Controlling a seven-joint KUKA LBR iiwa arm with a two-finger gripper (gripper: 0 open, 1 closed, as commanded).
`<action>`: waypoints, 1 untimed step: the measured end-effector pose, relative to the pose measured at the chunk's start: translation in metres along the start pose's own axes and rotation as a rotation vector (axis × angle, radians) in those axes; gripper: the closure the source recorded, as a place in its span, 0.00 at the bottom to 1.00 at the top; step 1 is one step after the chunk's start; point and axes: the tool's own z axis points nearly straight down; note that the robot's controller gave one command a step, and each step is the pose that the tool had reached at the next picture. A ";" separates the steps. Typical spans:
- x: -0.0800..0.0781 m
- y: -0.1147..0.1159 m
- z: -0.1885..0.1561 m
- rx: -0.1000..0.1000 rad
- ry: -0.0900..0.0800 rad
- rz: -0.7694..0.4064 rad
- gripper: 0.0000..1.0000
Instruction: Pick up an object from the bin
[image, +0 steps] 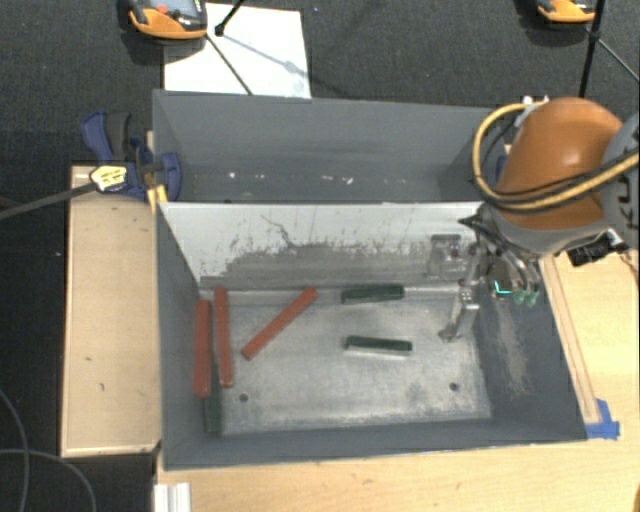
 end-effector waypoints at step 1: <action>0.011 0.017 0.047 0.000 -0.003 -0.101 0.00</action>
Offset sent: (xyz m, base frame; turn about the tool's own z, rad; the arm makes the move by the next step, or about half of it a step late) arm 0.0131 0.0369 -0.1155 -0.1569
